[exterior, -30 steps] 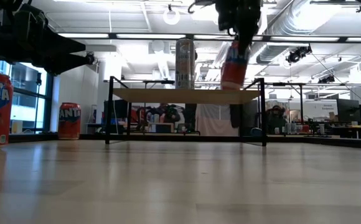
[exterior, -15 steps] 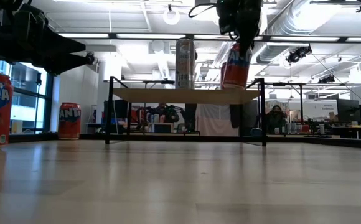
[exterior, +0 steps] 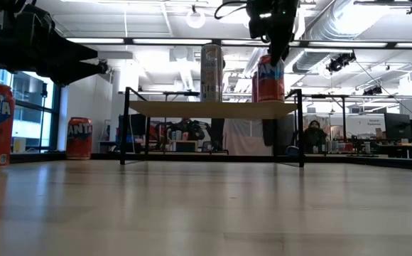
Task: Place canned beverage on shelf
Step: Put the right red soda can aligned with the other red soda can on the shelf
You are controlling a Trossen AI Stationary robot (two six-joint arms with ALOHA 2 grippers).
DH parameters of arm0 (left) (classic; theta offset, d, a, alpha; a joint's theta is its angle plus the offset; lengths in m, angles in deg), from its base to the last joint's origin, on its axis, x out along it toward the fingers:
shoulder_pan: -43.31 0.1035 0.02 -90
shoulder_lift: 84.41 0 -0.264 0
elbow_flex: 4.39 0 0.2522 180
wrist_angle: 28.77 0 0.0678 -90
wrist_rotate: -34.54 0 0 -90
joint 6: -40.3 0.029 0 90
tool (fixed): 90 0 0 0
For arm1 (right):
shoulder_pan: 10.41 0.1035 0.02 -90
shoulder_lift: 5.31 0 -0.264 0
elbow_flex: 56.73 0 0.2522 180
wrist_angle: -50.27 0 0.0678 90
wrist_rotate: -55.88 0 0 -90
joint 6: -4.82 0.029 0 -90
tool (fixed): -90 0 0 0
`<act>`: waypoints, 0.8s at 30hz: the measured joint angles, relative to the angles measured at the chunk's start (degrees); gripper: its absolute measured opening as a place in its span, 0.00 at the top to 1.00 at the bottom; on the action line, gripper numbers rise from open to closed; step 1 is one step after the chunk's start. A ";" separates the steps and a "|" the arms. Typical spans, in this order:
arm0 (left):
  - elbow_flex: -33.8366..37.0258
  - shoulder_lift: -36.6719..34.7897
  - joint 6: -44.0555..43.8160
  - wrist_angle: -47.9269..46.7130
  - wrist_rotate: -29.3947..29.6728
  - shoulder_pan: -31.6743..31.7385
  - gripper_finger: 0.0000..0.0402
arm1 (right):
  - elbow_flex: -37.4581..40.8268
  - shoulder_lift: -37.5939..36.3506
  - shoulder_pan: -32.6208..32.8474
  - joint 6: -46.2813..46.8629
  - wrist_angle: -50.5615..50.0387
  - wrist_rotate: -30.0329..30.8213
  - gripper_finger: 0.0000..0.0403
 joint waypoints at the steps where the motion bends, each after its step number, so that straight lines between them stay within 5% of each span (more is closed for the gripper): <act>1: 0.02 -0.01 0.00 0.00 0.00 0.00 0.22 | 0.00 0.00 0.00 -0.01 -0.12 0.50 0.15; 18: 0.00 -0.01 0.00 0.00 0.00 0.01 0.22 | -0.02 -4.34 0.00 2.07 -1.80 1.05 0.15; 24: 0.00 -0.01 0.00 0.00 0.00 0.00 0.22 | 0.00 -4.85 0.11 4.88 -1.97 5.77 0.15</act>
